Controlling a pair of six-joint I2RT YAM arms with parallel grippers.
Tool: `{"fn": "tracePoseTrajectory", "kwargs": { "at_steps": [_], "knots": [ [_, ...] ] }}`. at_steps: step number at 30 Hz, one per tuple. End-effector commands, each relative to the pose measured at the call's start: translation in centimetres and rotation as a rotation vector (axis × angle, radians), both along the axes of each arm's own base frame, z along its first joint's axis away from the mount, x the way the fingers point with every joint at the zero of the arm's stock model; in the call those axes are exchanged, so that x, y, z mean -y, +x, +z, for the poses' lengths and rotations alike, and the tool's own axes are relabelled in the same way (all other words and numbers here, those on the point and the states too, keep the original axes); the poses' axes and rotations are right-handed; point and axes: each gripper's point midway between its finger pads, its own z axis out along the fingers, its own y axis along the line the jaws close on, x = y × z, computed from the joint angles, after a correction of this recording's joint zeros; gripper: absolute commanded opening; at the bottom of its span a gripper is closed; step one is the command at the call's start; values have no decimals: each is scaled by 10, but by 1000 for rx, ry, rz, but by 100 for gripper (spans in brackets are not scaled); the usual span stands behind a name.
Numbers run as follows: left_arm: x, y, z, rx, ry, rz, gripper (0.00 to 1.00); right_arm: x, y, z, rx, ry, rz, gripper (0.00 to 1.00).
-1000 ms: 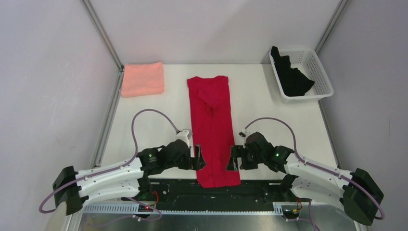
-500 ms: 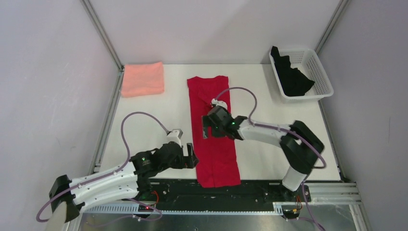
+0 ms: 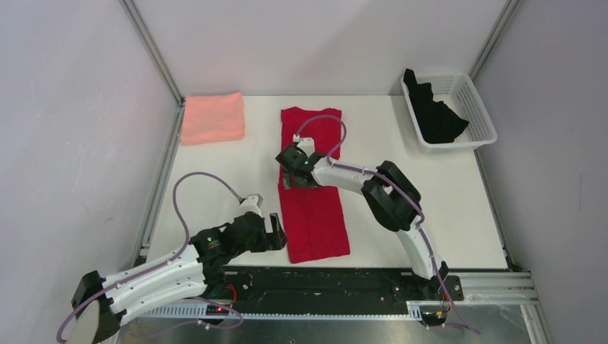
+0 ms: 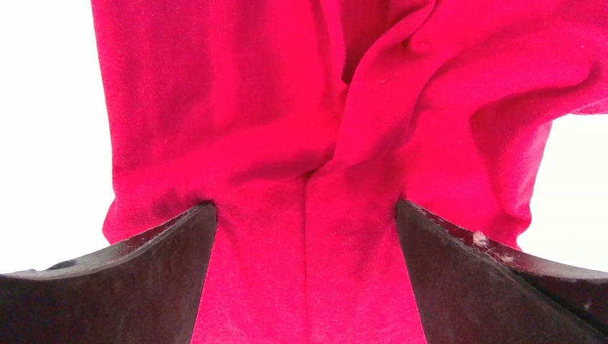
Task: Fold and stack the t-shirts
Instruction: Rotate the tshirt 90 degrees
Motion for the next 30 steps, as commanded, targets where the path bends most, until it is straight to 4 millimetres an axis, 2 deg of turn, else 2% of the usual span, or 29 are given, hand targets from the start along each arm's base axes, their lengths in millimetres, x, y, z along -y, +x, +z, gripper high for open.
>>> {"fn": "tracePoseTrajectory", "kwargs": {
  "at_steps": [1, 3, 5, 6, 7, 10, 12, 13, 14, 16, 17, 18, 19, 20, 23, 25, 30],
  "knots": [
    [1, 5, 8, 19, -20, 20, 100, 24, 6, -37, -99, -110, -95, 99],
    [4, 4, 11, 16, -26, 3, 100, 14, 11, -24, -96, -72, -79, 99],
    [5, 4, 11, 9, -26, -2, 100, 3, 10, -1, -77, -16, -45, 99],
    [6, 3, 10, -1, -25, -3, 100, -5, 7, 21, -57, 49, -18, 99],
    [6, 2, 9, -8, -27, -2, 100, -7, 5, 31, -49, 75, 12, 99],
    [9, -2, 5, -38, -33, -9, 97, -16, -15, 97, 22, 285, 106, 99],
    [14, -6, 3, -59, -53, -25, 92, -9, -32, 121, 64, 367, 128, 99],
    [18, -6, 2, -60, -72, -32, 88, -6, -39, 124, 68, 393, 123, 99],
    [22, -11, -1, -80, -80, -52, 86, 1, -56, 123, 65, 417, 139, 99],
    [29, -15, -3, -92, -100, -80, 79, 16, -78, 116, 39, 446, 125, 99],
    [33, -18, -3, -95, -107, -95, 74, 30, -90, 97, 0, 434, 96, 100],
    [34, -20, -6, -107, -101, -101, 71, 35, -95, 106, 15, 475, 79, 99],
    [37, -25, -7, -115, -103, -115, 67, 47, -106, 90, -8, 455, 66, 99],
    [37, -27, -11, -127, -94, -119, 64, 53, -112, 98, 5, 484, 59, 99],
    [39, -35, -21, -162, -78, -123, 57, 82, -138, 78, -37, 473, 28, 99],
    [37, -37, -28, -179, -61, -114, 52, 92, -158, 64, -92, 483, 38, 98],
    [30, -36, -41, -196, -19, -78, 38, 95, -200, 45, -240, 526, 113, 90]
  ]
}}
